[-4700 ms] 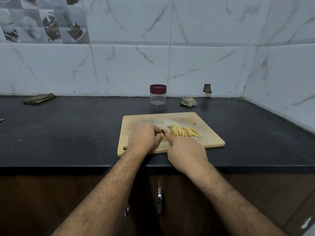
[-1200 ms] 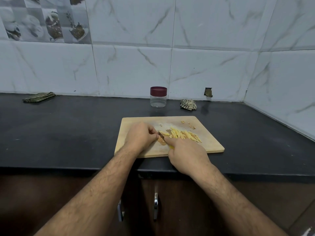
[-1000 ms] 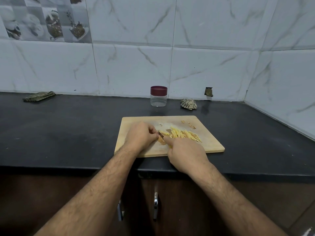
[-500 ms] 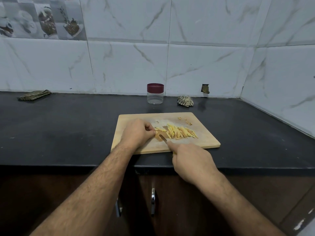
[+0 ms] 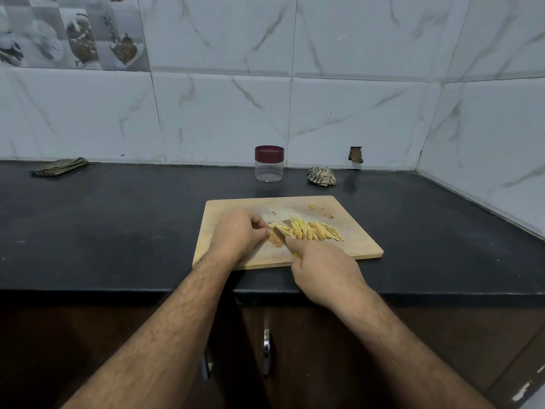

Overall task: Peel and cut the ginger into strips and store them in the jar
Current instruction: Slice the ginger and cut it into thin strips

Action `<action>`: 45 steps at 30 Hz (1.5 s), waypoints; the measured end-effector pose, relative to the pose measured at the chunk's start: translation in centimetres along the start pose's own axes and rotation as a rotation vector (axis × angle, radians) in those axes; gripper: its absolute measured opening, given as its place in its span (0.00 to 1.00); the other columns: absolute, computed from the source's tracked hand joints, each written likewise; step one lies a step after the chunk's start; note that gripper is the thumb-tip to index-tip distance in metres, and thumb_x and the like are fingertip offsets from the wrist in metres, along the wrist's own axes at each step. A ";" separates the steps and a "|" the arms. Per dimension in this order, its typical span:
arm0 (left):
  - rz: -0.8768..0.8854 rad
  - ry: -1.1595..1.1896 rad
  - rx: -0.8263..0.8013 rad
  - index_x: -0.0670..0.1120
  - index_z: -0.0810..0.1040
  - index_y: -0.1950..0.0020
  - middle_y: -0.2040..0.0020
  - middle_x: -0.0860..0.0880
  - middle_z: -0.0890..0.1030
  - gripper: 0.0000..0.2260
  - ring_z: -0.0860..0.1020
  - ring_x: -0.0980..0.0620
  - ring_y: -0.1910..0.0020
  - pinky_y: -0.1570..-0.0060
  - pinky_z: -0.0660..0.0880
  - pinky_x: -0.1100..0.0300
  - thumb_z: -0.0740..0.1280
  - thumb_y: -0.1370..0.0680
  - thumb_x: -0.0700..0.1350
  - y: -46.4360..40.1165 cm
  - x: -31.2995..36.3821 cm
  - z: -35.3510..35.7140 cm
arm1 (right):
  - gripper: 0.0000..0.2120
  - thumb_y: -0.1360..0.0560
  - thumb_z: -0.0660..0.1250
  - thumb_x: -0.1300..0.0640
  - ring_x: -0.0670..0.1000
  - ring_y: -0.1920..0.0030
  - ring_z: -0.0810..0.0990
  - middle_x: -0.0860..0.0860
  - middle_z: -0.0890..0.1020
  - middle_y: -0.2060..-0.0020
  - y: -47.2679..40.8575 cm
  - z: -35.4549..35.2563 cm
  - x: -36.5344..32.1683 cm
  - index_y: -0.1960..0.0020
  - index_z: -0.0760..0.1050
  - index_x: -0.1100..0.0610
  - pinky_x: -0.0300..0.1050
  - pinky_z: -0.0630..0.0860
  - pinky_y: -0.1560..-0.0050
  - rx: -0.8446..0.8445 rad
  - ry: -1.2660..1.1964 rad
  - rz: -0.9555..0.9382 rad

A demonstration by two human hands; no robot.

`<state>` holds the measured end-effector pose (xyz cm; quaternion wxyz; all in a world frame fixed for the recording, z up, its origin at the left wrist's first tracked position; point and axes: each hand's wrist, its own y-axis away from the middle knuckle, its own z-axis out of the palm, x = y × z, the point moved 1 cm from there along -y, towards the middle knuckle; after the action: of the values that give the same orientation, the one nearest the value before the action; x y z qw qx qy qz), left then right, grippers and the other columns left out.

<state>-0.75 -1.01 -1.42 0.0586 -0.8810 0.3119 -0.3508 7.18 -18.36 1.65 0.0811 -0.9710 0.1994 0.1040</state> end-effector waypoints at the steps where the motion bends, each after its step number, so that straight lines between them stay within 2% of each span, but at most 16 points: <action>1: -0.002 0.002 -0.001 0.55 0.84 0.62 0.61 0.59 0.83 0.05 0.78 0.60 0.59 0.61 0.74 0.61 0.74 0.26 0.50 0.0 0.0 0.0 | 0.26 0.18 0.54 0.58 0.53 0.36 0.75 0.49 0.77 0.35 -0.2 -0.1 -0.1 0.22 0.59 0.42 0.49 0.74 0.43 0.009 0.002 -0.004; 11: -0.026 0.014 0.009 0.53 0.84 0.62 0.61 0.59 0.83 0.05 0.78 0.61 0.60 0.62 0.71 0.62 0.73 0.26 0.49 0.0 -0.1 0.1 | 0.25 0.18 0.54 0.57 0.52 0.38 0.75 0.49 0.77 0.36 -1.1 -0.3 -0.3 0.23 0.60 0.40 0.48 0.73 0.45 -0.009 0.067 -0.050; 16: -0.020 0.020 0.010 0.53 0.84 0.63 0.60 0.58 0.83 0.06 0.78 0.60 0.59 0.60 0.72 0.62 0.74 0.26 0.48 0.0 0.1 -0.1 | 0.24 0.17 0.53 0.54 0.52 0.35 0.74 0.48 0.76 0.34 -1.1 -0.6 -0.1 0.23 0.59 0.39 0.48 0.73 0.44 -0.008 0.093 -0.083; 21: -0.026 0.018 0.007 0.51 0.85 0.61 0.61 0.58 0.83 0.05 0.77 0.60 0.60 0.62 0.70 0.62 0.73 0.26 0.47 0.0 0.1 0.0 | 0.24 0.17 0.52 0.52 0.51 0.34 0.73 0.47 0.75 0.32 -1.2 -0.7 0.5 0.23 0.59 0.37 0.46 0.72 0.44 -0.032 0.096 -0.086; 25: -0.026 0.013 0.003 0.51 0.84 0.62 0.62 0.58 0.82 0.05 0.78 0.59 0.60 0.61 0.72 0.61 0.73 0.26 0.47 -0.1 0.1 0.0 | 0.23 0.18 0.53 0.53 0.52 0.34 0.73 0.48 0.75 0.32 -1.6 -0.7 0.3 0.25 0.61 0.36 0.47 0.72 0.44 -0.041 0.099 -0.073; 30: -0.024 0.021 -0.001 0.52 0.83 0.65 0.59 0.57 0.84 0.07 0.79 0.59 0.57 0.55 0.77 0.59 0.74 0.26 0.47 -0.1 0.1 -0.1 | 0.24 0.18 0.54 0.54 0.53 0.34 0.73 0.50 0.76 0.33 -2.0 -0.5 -0.5 0.25 0.62 0.36 0.49 0.71 0.42 -0.048 0.116 -0.083; 33: -0.022 0.004 0.007 0.52 0.84 0.62 0.59 0.57 0.84 0.05 0.79 0.58 0.57 0.56 0.75 0.59 0.73 0.26 0.48 0.0 0.1 -0.1 | 0.25 0.18 0.53 0.55 0.54 0.36 0.75 0.50 0.78 0.36 -1.5 -0.6 -0.3 0.25 0.61 0.36 0.48 0.72 0.47 -0.037 0.155 -0.100; 36: -0.015 0.001 0.005 0.53 0.83 0.62 0.58 0.57 0.84 0.05 0.78 0.58 0.56 0.54 0.75 0.59 0.73 0.26 0.48 0.2 0.2 -0.2 | 0.24 0.19 0.54 0.57 0.53 0.42 0.75 0.49 0.79 0.42 0.1 -0.4 0.5 0.27 0.64 0.37 0.46 0.68 0.57 -0.034 0.169 -0.115; 38: -0.008 -0.002 0.005 0.53 0.83 0.62 0.58 0.57 0.84 0.06 0.78 0.58 0.56 0.52 0.76 0.58 0.73 0.26 0.48 0.2 0.3 -0.3 | 0.22 0.20 0.55 0.56 0.53 0.45 0.75 0.49 0.78 0.45 1.1 -0.3 0.8 0.29 0.65 0.37 0.46 0.66 0.59 -0.037 0.149 -0.115; 42: -0.005 -0.017 0.000 0.54 0.82 0.63 0.57 0.57 0.84 0.06 0.78 0.58 0.56 0.53 0.76 0.59 0.73 0.25 0.48 0.2 0.5 -0.3 | 0.25 0.19 0.54 0.56 0.53 0.37 0.74 0.50 0.77 0.36 0.4 -0.8 0.8 0.25 0.63 0.38 0.47 0.71 0.50 -0.032 0.111 -0.058; 45: -0.011 -0.013 0.003 0.54 0.81 0.64 0.58 0.57 0.84 0.07 0.78 0.59 0.56 0.54 0.75 0.60 0.73 0.25 0.48 0.4 0.4 -0.3 | 0.25 0.18 0.54 0.57 0.53 0.37 0.75 0.50 0.77 0.36 -0.4 -0.8 0.3 0.24 0.62 0.39 0.47 0.72 0.48 -0.043 0.108 -0.032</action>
<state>-0.89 -1.51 -1.09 0.0599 -0.8850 0.3063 -0.3456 7.76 -18.25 2.43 0.0509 -0.9798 0.1858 0.0544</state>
